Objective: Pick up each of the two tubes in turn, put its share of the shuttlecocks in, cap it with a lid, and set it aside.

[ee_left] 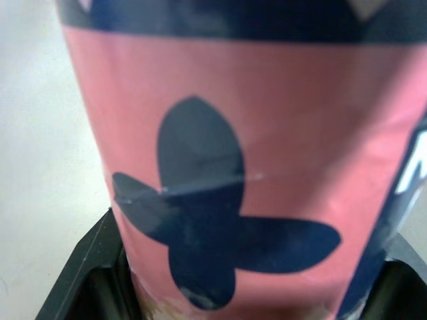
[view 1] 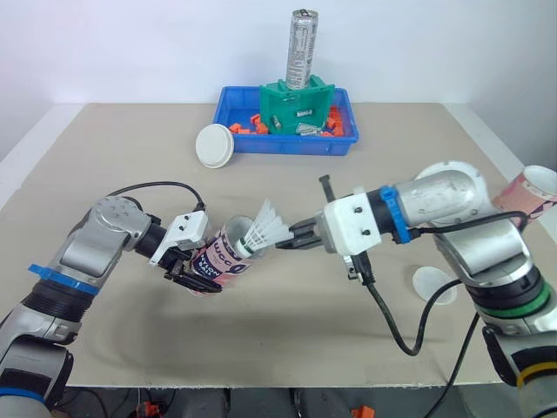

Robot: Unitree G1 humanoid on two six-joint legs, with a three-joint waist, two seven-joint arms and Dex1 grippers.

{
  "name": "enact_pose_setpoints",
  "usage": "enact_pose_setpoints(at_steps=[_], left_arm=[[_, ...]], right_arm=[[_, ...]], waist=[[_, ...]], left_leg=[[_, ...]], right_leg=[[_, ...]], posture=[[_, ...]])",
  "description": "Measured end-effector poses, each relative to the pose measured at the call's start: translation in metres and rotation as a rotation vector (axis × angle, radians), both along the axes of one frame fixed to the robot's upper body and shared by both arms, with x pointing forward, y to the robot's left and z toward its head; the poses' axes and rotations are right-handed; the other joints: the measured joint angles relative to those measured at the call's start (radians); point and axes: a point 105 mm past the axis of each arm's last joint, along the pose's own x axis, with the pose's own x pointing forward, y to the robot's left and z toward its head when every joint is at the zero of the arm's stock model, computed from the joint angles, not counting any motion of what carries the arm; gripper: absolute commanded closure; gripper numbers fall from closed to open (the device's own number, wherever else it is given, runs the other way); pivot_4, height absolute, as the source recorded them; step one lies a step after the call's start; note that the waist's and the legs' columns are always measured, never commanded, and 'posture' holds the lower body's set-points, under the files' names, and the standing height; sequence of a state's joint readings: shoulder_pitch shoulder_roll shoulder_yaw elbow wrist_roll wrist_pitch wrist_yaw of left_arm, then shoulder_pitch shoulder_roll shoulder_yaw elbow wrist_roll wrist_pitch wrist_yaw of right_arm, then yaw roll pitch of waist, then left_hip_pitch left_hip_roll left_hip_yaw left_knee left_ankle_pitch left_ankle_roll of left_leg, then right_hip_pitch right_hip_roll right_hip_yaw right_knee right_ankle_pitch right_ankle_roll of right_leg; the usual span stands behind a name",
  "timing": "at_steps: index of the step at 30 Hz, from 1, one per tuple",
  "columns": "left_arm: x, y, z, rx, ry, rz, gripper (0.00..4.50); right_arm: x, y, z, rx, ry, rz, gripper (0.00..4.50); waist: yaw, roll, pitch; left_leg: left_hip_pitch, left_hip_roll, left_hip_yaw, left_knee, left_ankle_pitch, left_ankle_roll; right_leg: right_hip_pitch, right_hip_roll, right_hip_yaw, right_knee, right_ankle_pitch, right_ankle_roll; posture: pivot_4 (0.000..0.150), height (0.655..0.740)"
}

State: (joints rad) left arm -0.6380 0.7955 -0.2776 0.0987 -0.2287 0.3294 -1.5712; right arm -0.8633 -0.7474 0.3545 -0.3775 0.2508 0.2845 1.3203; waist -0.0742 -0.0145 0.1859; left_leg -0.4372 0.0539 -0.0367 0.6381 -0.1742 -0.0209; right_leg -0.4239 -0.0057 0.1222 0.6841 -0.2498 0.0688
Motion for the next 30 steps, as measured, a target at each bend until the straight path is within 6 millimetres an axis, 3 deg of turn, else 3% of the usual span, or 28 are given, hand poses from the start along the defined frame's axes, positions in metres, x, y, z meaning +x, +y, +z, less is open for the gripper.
enact_pose_setpoints(at_steps=[4,10,13,17,22,30], left_arm=[[0.000,0.000,0.000,-0.002,0.001,0.002,1.35],[0.000,0.000,0.000,-0.002,0.002,0.002,1.35],[0.000,0.000,0.000,-0.002,0.002,0.002,1.35],[0.000,0.000,0.000,-0.001,0.001,-0.001,1.35],[0.000,0.000,0.000,0.002,0.001,-0.002,1.35],[0.000,0.000,0.000,0.005,0.000,-0.005,1.35]], right_arm=[[-0.005,0.008,0.010,-0.003,0.018,0.039,1.73],[0.007,0.009,0.034,0.126,0.133,-0.008,1.73],[0.014,0.008,0.038,0.161,0.167,-0.031,2.35],[0.024,0.009,0.028,0.124,0.161,-0.056,4.39],[0.025,0.015,0.023,0.091,0.151,-0.024,4.46],[0.015,0.047,-0.013,-0.117,0.194,0.115,4.46]], waist=[[0.000,0.000,0.000],[0.000,0.000,0.000],[0.000,0.000,0.000],[0.000,0.000,0.000],[0.000,0.000,0.000],[-0.001,0.000,0.000]], left_leg=[[0.000,0.000,0.000,0.000,0.000,0.000],[0.000,0.000,0.000,0.000,0.000,0.000],[0.000,0.000,0.000,0.000,0.000,0.000],[0.000,0.000,0.000,0.000,0.000,0.000],[0.000,0.000,0.000,0.000,0.000,0.000],[0.000,0.001,0.000,0.000,0.000,0.000]], right_leg=[[0.000,0.000,0.000,0.000,0.000,0.000],[0.000,0.000,-0.001,0.000,0.001,-0.001],[0.000,0.000,-0.001,0.000,0.000,-0.001],[0.000,0.000,-0.001,0.000,0.000,-0.001],[0.000,0.000,-0.001,0.000,0.000,-0.001],[-0.001,0.001,-0.001,0.000,0.001,-0.001]], posture=[[0.150,0.7075],[0.150,0.7075],[0.150,0.7075],[0.150,0.7075],[0.150,0.7075],[0.150,0.7075]])
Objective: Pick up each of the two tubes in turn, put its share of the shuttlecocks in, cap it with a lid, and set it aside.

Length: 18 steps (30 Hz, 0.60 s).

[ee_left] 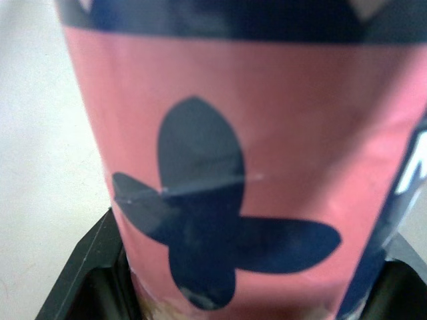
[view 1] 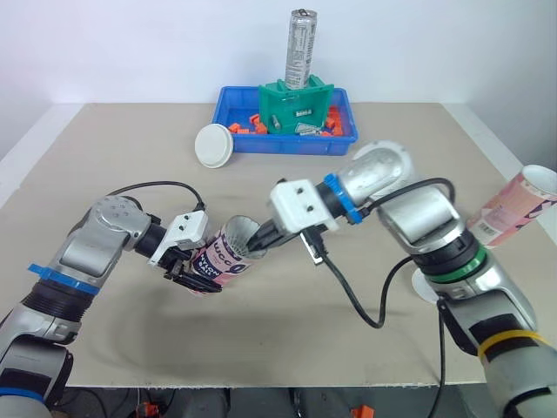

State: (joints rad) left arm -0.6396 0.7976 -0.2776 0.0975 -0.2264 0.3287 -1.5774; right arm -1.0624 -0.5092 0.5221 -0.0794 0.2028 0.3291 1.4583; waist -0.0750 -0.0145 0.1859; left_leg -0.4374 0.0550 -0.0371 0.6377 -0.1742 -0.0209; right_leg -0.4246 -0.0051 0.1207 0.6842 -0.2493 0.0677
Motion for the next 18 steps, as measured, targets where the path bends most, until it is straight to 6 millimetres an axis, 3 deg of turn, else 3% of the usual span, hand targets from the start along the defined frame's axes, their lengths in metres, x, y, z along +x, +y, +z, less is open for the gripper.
enact_pose_setpoints(at_steps=[4,11,18], left_arm=[[-0.001,0.001,-0.001,0.001,0.002,0.003,1.35],[-0.003,0.008,-0.001,0.010,0.004,0.023,1.35],[-0.001,0.009,-0.002,0.004,0.003,0.056,1.35]], right_arm=[[0.003,0.024,-0.008,-0.077,0.078,0.004,4.46],[0.014,0.048,-0.017,-0.114,0.124,-0.069,4.46],[0.025,0.049,-0.015,-0.093,0.143,-0.143,4.46]], waist=[[-0.001,0.000,0.000],[-0.004,-0.001,-0.001],[-0.003,-0.001,-0.001]], left_leg=[[0.000,0.001,-0.001,0.000,0.000,0.000],[0.002,0.005,-0.004,-0.001,0.000,0.000],[0.006,0.006,-0.010,-0.001,0.000,0.000]], right_leg=[[0.000,0.000,-0.003,0.001,0.000,-0.002],[0.000,0.003,-0.008,0.002,-0.001,-0.007],[0.000,0.008,-0.010,0.016,-0.007,-0.013]], posture=[[0.150,0.7075],[0.150,0.7075],[0.150,0.7075]])
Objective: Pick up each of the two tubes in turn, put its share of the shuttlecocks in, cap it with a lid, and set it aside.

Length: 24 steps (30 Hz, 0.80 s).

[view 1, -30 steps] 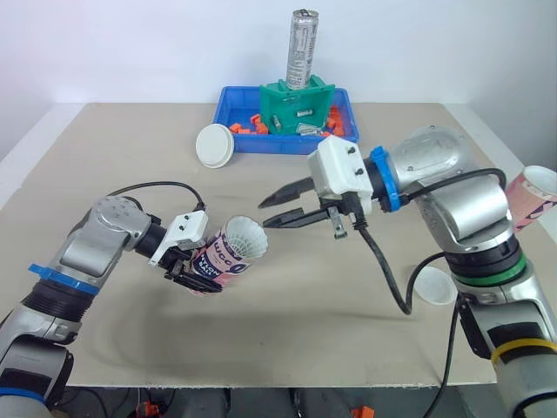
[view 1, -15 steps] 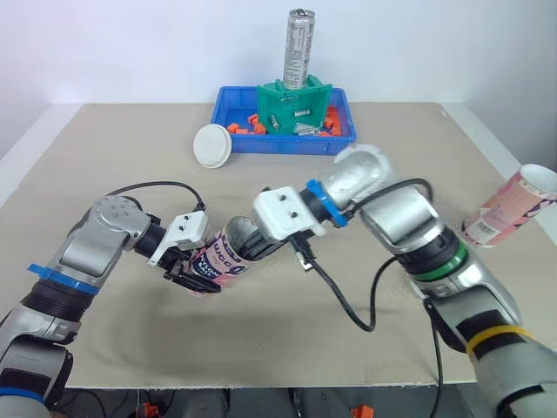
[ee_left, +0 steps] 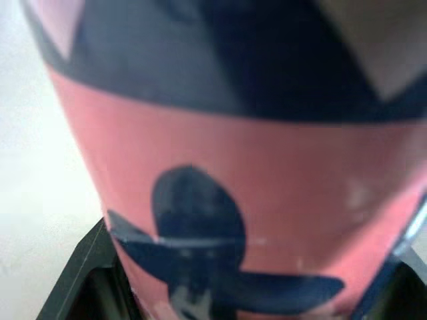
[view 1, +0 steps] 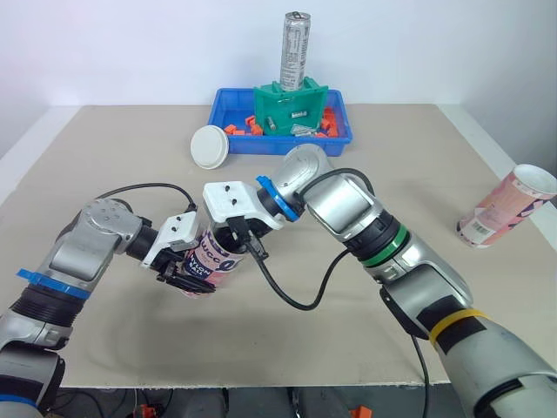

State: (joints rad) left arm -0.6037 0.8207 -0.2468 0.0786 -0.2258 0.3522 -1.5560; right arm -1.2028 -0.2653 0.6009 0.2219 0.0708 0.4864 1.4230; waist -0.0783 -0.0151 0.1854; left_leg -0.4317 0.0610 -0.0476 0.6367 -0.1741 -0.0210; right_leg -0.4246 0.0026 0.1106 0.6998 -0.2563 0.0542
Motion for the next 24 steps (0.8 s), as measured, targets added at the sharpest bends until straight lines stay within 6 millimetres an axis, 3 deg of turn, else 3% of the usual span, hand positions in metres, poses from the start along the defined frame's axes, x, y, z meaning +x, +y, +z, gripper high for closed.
enact_pose_setpoints(at_steps=[4,8,16,17,18,22,23,24], left_arm=[[0.000,-0.007,0.001,-0.021,-0.007,-0.019,1.35],[0.000,-0.009,0.001,-0.029,-0.007,-0.025,1.35],[0.006,-0.027,0.010,-0.129,-0.068,-0.041,1.35],[0.009,-0.033,0.017,-0.180,-0.091,-0.040,1.35],[0.010,-0.036,0.021,-0.212,-0.104,-0.042,1.35],[0.013,-0.055,0.034,-0.343,-0.144,-0.057,1.35],[0.013,-0.058,0.034,-0.357,-0.143,-0.058,1.35],[0.014,-0.063,0.034,-0.379,-0.143,-0.060,1.35]], right_arm=[[-0.003,-0.021,0.017,0.025,0.045,0.014,4.46],[-0.004,-0.072,0.062,0.120,0.026,-0.019,4.46],[-0.003,-0.118,0.093,0.194,-0.067,-0.105,4.46],[0.002,-0.128,0.090,0.183,-0.085,-0.149,3.85],[0.004,-0.135,0.086,0.171,-0.086,-0.178,3.60],[0.010,-0.185,0.048,0.031,-0.061,-0.361,1.77],[0.011,-0.191,0.044,0.012,-0.057,-0.385,1.45],[0.010,-0.199,0.041,-0.014,-0.061,-0.408,1.45]], waist=[[0.008,0.000,0.001],[0.014,0.000,0.001],[0.007,0.000,0.002],[0.008,0.000,0.002],[0.009,0.000,0.002],[0.014,0.001,0.003],[0.015,0.002,0.004],[0.016,0.003,0.005]], left_leg=[[-0.004,-0.001,-0.005,0.000,0.003,-0.005],[-0.006,-0.002,-0.007,0.000,0.003,-0.006],[-0.006,-0.001,-0.008,-0.002,0.003,-0.006],[-0.006,-0.001,-0.008,-0.002,0.003,-0.006],[-0.006,-0.002,-0.008,-0.002,0.003,-0.006],[-0.007,-0.005,-0.007,-0.002,0.003,-0.006],[-0.007,-0.006,-0.007,-0.002,0.003,-0.006],[-0.007,-0.007,-0.007,-0.002,0.003,-0.006]], right_leg=[[-0.001,0.001,-0.002,0.000,0.000,0.001],[-0.001,-0.001,-0.003,-0.001,-0.001,0.002],[-0.002,0.000,-0.005,-0.001,-0.003,0.000],[-0.002,0.000,-0.005,-0.001,-0.003,0.000],[-0.002,-0.001,-0.005,-0.001,-0.003,0.000],[-0.002,-0.004,-0.004,-0.002,-0.004,0.003],[-0.002,-0.004,-0.004,-0.002,-0.004,0.003],[-0.002,-0.005,-0.004,-0.002,-0.004,0.003]], posture=[[0.150,0.7075],[0.150,0.7075],[0.150,0.7075],[0.150,0.7075],[0.150,0.7075],[0.150,0.7075],[0.150,0.7075],[0.150,0.7075]])
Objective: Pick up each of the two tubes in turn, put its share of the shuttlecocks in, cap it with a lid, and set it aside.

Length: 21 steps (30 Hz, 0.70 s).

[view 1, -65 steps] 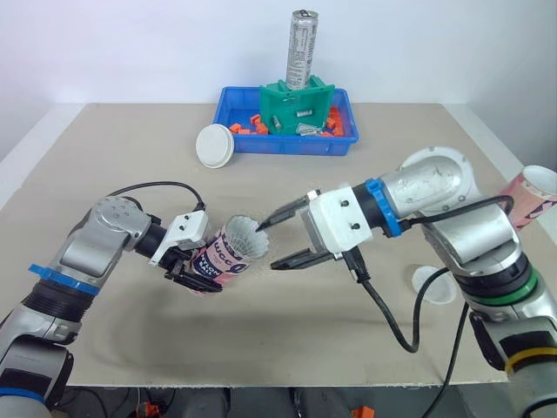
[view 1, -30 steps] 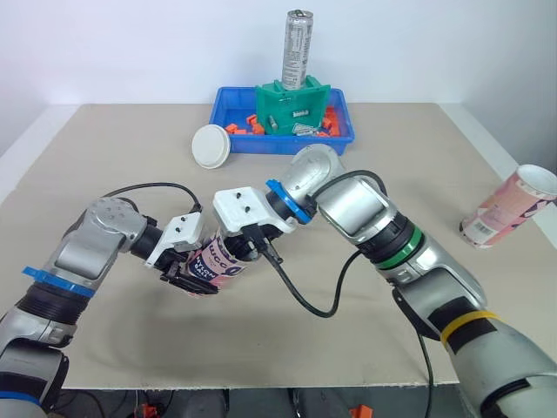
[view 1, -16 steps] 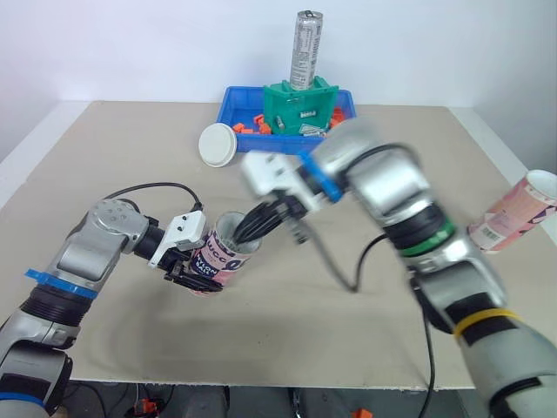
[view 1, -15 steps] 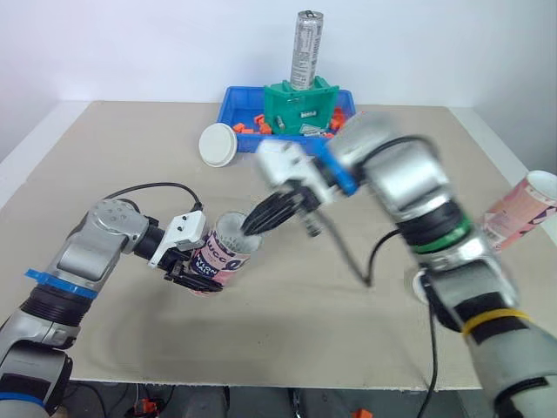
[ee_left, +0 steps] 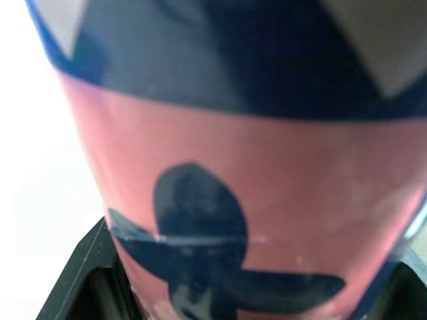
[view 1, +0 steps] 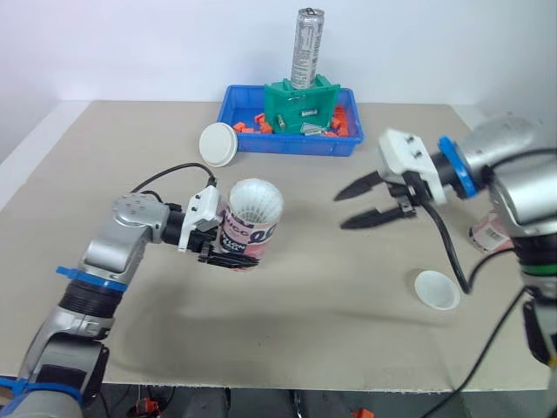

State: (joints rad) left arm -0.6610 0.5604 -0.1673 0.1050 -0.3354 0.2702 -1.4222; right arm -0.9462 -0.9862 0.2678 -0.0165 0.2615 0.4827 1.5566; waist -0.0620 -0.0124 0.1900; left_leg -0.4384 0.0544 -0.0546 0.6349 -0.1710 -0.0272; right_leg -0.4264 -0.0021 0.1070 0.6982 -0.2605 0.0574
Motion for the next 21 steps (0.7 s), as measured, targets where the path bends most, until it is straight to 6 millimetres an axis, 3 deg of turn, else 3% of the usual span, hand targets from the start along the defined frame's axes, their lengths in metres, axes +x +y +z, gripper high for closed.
enact_pose_setpoints(at_steps=[4,9,15,21], left_arm=[[-0.003,-0.025,0.000,-0.096,0.020,-0.045,1.35],[-0.005,-0.050,-0.004,-0.185,0.066,-0.072,1.35],[-0.009,-0.070,-0.019,-0.186,0.083,-0.104,1.35],[-0.006,-0.073,-0.035,-0.146,0.079,-0.095,1.35]], right_arm=[[0.001,-0.036,-0.002,-0.117,-0.049,-0.099,1.45],[0.000,-0.088,-0.022,-0.242,-0.017,-0.231,1.45],[-0.012,-0.114,-0.059,-0.292,0.119,-0.292,1.45],[-0.008,-0.129,-0.076,-0.293,0.182,-0.365,1.45]], waist=[[-0.003,0.001,0.001],[-0.002,0.001,0.001],[-0.008,0.002,0.002],[-0.013,0.002,0.002]], left_leg=[[0.001,-0.001,0.000,0.000,0.000,0.000],[0.001,-0.003,0.000,0.001,0.000,0.000],[0.002,-0.004,0.000,0.001,0.000,-0.001],[0.003,-0.004,0.001,0.001,0.003,-0.004]], right_leg=[[0.001,-0.001,0.001,0.000,0.000,0.001],[0.002,-0.003,0.001,0.000,0.000,0.003],[0.003,-0.003,0.002,0.000,0.001,0.004],[0.003,-0.003,0.003,0.000,0.003,0.005]], posture=[[0.150,0.7075],[0.150,0.7075],[0.150,0.7075],[0.150,0.7075]])
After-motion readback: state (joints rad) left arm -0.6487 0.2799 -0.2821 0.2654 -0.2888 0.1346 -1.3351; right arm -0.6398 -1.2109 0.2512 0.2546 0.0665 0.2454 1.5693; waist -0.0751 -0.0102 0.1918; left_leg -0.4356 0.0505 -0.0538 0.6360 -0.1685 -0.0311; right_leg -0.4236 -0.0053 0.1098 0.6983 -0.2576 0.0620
